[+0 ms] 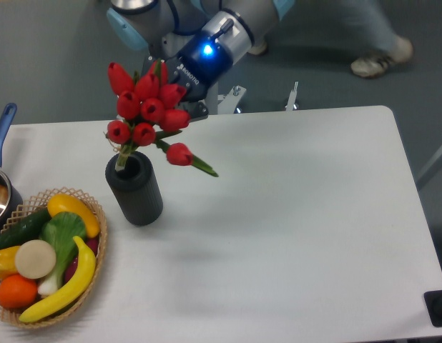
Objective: Pick up the flowers from the vase
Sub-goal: 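Lift the gripped tulips up and out of the black vase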
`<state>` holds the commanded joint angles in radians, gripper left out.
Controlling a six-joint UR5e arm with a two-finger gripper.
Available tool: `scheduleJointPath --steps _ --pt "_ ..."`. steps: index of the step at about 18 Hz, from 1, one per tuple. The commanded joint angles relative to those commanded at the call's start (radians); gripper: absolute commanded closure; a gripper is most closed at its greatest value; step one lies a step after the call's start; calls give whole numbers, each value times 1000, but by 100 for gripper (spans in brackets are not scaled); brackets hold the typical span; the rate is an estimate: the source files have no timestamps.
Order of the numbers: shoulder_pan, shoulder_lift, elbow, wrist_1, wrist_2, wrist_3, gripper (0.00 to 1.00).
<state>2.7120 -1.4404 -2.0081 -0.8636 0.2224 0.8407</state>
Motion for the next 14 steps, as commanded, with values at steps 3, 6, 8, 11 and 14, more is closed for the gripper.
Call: scheduleJointPath --steps 3,6,8,11,14 --pt "20 -8 44 0 -26 -48 93" --pt "40 -11 75 2 -43 -72 93" --pt "52 -11 87 3 -43 -71 93" --pt "92 -14 115 9 -41 -60 93" --pt "114 -35 158 11 -35 -52 93"
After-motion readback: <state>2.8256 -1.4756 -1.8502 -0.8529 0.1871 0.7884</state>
